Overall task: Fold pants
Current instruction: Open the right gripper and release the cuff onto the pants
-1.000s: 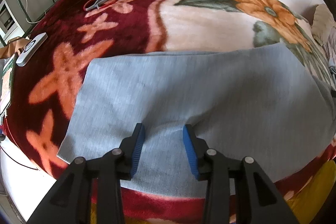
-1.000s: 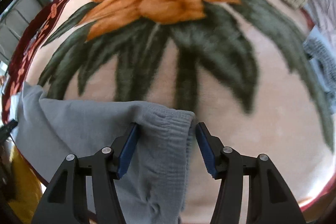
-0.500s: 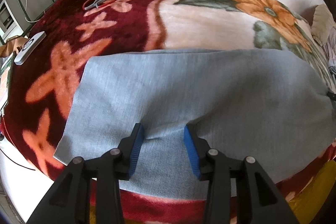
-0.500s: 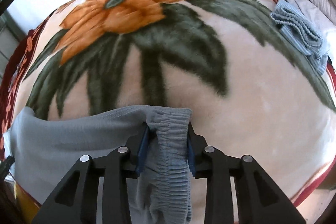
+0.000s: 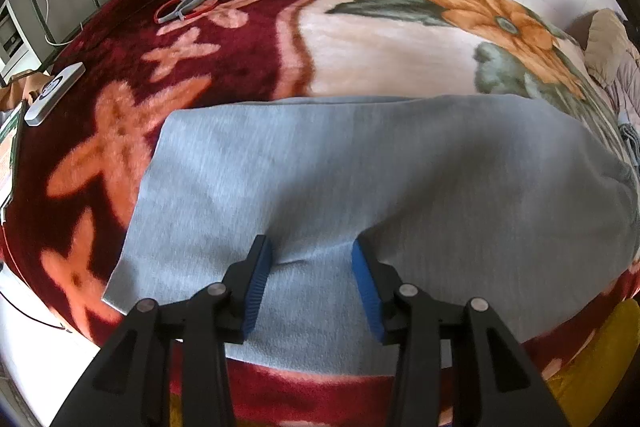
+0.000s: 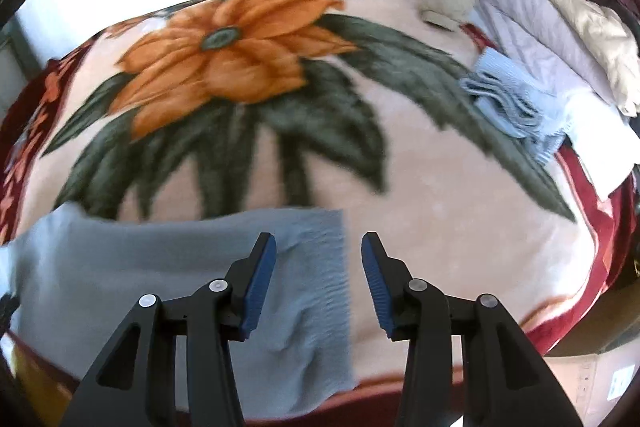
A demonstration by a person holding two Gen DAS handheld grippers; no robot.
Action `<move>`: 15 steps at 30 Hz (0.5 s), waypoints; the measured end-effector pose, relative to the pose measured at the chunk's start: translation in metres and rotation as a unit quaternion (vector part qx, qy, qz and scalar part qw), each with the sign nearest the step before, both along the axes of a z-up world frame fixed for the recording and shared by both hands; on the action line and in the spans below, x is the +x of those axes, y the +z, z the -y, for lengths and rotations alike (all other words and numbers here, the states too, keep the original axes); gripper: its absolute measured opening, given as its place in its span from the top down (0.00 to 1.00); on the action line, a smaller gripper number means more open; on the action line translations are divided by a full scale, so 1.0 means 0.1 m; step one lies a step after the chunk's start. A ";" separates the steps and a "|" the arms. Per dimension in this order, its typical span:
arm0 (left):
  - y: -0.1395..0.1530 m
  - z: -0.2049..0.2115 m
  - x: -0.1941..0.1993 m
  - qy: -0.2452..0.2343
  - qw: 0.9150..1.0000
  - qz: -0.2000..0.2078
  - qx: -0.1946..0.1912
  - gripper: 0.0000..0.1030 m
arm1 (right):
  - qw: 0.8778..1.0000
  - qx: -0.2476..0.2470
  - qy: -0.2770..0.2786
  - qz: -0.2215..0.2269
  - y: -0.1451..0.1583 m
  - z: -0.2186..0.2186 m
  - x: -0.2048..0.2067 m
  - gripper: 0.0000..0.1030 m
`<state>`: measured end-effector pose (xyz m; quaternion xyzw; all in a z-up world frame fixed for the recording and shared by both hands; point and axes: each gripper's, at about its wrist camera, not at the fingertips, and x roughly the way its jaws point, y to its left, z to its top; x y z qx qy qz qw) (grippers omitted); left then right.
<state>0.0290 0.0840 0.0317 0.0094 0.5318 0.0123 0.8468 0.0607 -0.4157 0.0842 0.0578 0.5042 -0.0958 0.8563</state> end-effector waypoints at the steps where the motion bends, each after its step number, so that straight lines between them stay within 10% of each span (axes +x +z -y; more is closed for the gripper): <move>1: 0.01 0.01 0.00 -0.002 1.000 0.000 0.003 0.57 | 1.000 0.003 0.010 -0.003 0.01 -0.08 -0.02 0.56; 15: 0.29 0.31 0.28 -0.076 0.996 -0.002 -0.036 0.57 | 0.987 0.052 0.148 -0.026 -0.36 -1.54 -0.19 0.56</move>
